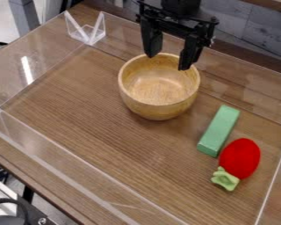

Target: Put the green stick in the brown bowl

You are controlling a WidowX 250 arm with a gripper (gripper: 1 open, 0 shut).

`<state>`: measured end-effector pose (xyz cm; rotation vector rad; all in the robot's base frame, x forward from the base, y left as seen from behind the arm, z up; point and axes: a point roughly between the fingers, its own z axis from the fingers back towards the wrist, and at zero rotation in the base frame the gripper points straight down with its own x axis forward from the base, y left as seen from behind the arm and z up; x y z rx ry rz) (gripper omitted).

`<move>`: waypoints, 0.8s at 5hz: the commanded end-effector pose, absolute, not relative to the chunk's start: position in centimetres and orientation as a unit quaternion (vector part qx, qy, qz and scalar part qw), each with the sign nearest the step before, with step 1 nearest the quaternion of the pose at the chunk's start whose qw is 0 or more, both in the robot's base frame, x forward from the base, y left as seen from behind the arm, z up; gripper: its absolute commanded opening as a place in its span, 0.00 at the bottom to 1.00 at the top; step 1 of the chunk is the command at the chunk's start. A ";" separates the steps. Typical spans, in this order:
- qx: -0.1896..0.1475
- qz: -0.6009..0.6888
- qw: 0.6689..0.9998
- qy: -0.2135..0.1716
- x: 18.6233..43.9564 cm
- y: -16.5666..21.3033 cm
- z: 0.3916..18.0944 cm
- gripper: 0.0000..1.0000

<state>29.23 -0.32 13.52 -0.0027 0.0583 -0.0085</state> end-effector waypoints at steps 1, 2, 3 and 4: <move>-0.004 -0.009 0.999 0.043 28.4 -1.7 13.5 1.00; -0.007 -0.018 0.998 0.055 27.5 -3.4 13.5 1.00; -0.010 -0.044 0.997 0.060 28.2 -4.6 11.3 1.00; -0.010 -0.063 0.996 0.062 28.9 -5.6 8.6 1.00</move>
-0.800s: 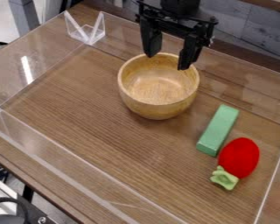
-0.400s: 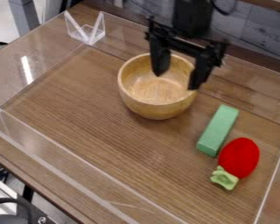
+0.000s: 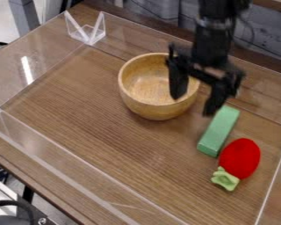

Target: Put the green stick in the brown bowl

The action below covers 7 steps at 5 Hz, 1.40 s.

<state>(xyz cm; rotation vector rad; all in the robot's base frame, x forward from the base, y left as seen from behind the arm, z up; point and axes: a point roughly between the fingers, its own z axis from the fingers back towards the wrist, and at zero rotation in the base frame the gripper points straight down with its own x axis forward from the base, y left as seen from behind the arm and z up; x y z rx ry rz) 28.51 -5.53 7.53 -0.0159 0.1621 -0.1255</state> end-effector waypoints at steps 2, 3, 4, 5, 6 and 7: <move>-0.006 -0.110 0.992 0.060 29.4 -8.3 5.0 1.00; -0.005 -0.127 0.991 0.039 29.6 -6.6 5.5 1.00; -0.002 -0.128 0.991 0.021 30.1 -4.8 6.5 1.00; -0.008 -0.139 0.990 0.016 30.0 -5.4 6.5 1.00; -0.009 -0.154 0.988 0.018 29.7 -5.8 6.4 1.00; -0.010 -0.167 0.986 0.021 29.5 -6.1 6.2 1.00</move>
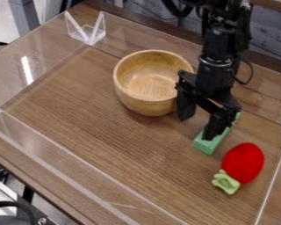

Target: Put the green stick in the brown bowl

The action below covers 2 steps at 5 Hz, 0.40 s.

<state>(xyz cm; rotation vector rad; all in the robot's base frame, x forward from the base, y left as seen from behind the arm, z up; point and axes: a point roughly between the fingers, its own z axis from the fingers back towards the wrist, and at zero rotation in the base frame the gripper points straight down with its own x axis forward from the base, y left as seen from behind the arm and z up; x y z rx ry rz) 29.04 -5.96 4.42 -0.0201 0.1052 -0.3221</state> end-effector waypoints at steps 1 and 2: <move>-0.011 -0.167 0.986 0.024 29.3 -6.7 6.9 1.00; -0.015 -0.165 0.986 0.024 29.3 -7.1 7.6 1.00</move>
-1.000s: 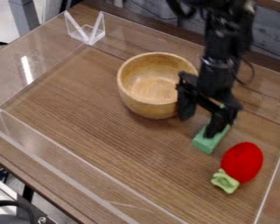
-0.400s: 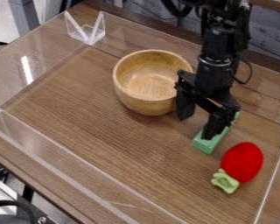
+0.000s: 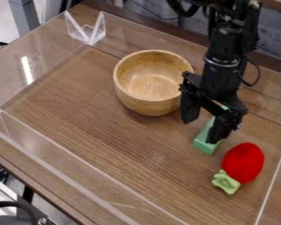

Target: Put the green stick in the brown bowl

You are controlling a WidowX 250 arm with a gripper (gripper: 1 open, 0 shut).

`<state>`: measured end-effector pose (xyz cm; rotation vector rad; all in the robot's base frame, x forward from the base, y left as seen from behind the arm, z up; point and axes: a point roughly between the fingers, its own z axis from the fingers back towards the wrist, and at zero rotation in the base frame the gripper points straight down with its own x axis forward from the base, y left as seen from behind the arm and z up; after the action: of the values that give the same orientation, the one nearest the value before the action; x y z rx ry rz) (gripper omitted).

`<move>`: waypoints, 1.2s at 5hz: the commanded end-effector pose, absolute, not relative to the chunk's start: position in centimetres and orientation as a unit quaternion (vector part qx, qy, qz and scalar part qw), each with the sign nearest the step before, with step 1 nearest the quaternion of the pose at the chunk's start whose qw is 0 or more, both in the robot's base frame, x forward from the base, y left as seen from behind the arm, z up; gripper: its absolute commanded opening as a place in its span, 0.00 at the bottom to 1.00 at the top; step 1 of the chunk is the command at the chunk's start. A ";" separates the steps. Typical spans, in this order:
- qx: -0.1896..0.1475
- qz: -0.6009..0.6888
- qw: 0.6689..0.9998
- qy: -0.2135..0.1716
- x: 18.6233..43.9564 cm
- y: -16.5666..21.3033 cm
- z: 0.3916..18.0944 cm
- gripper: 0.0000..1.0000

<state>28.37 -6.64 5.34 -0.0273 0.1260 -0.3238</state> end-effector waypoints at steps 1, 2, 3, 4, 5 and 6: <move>-0.016 -0.134 0.991 0.024 29.8 -6.6 7.2 1.00; -0.015 -0.104 0.994 0.029 30.1 -6.2 6.7 1.00; -0.013 -0.101 0.994 0.034 30.6 -6.5 6.9 1.00; -0.012 -0.099 0.994 0.041 31.1 -6.8 6.9 1.00; -0.010 -0.122 0.991 0.049 30.7 -7.1 5.3 1.00; -0.006 -0.142 0.988 0.053 30.3 -7.2 3.9 1.00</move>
<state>29.84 -7.08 2.96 -0.0112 0.1413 -0.2696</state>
